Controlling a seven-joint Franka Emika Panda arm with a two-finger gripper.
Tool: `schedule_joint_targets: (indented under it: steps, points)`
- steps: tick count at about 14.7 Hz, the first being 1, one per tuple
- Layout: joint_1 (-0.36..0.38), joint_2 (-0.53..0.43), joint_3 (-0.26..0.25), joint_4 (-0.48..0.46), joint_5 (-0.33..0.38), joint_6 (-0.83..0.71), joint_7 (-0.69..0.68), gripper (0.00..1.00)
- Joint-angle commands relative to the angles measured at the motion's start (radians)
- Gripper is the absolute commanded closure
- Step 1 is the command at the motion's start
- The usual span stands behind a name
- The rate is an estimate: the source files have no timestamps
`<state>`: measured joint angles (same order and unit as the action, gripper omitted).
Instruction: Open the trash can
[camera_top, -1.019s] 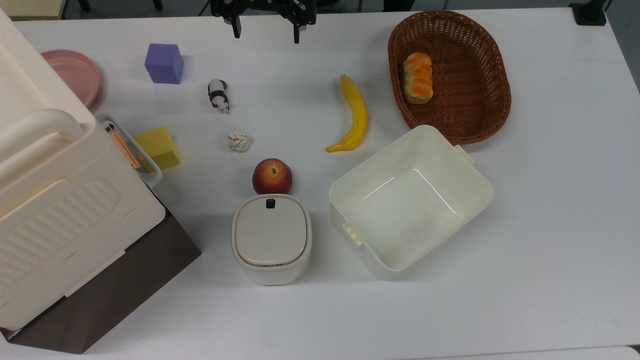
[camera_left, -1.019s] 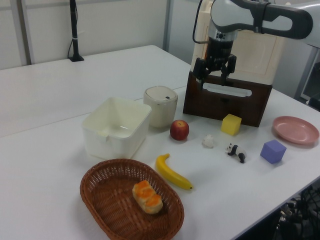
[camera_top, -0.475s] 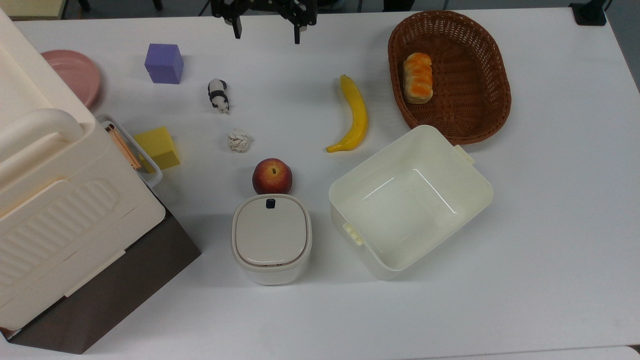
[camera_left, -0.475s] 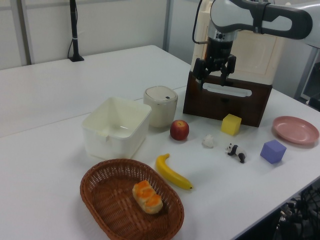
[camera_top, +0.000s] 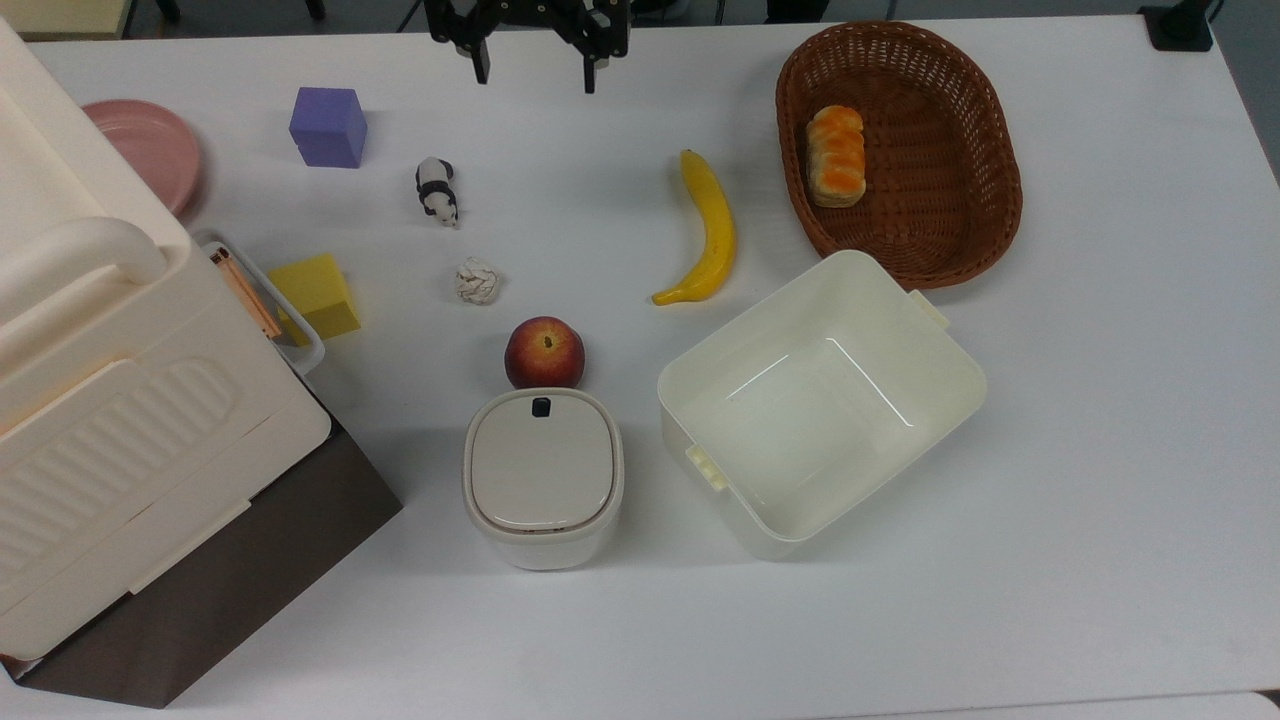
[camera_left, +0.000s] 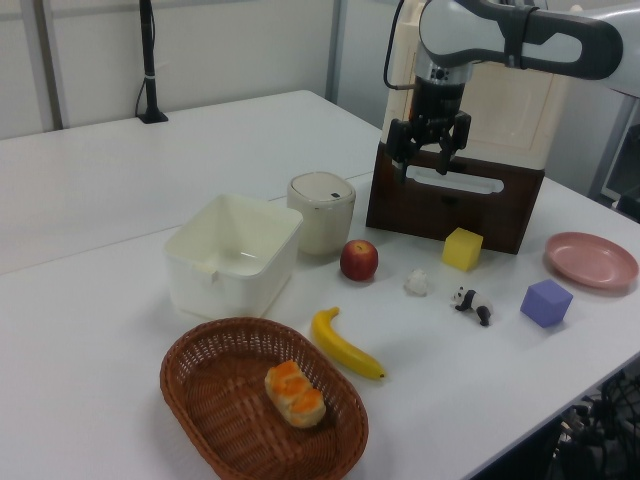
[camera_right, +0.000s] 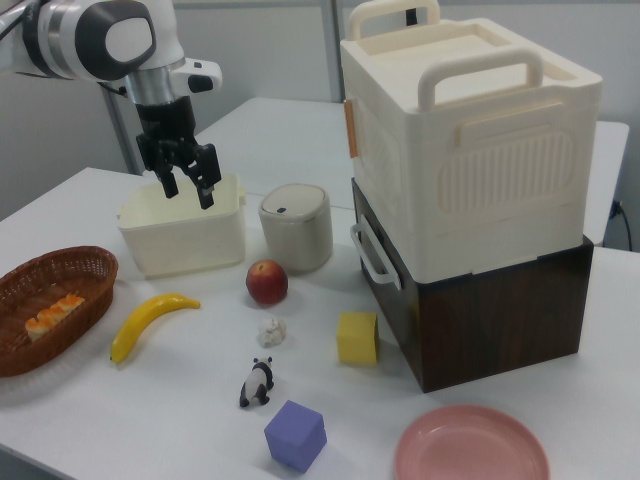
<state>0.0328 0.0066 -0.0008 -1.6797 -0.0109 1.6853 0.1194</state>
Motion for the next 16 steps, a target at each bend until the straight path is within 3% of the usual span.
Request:
schedule_joint_targets:
  steps: [1,2,4,10,16]
  points:
    - [0.015,0.001,-0.013,0.003,0.020,-0.012,-0.026,0.83]
    - [0.015,0.001,-0.013,0.003,0.019,-0.012,-0.027,0.92]
    - [0.015,0.001,-0.013,0.003,0.019,-0.012,-0.027,0.98]
    - [0.015,0.009,-0.013,0.005,0.022,0.034,-0.018,1.00]
    - [0.016,0.103,-0.015,0.049,0.020,0.268,0.003,1.00]
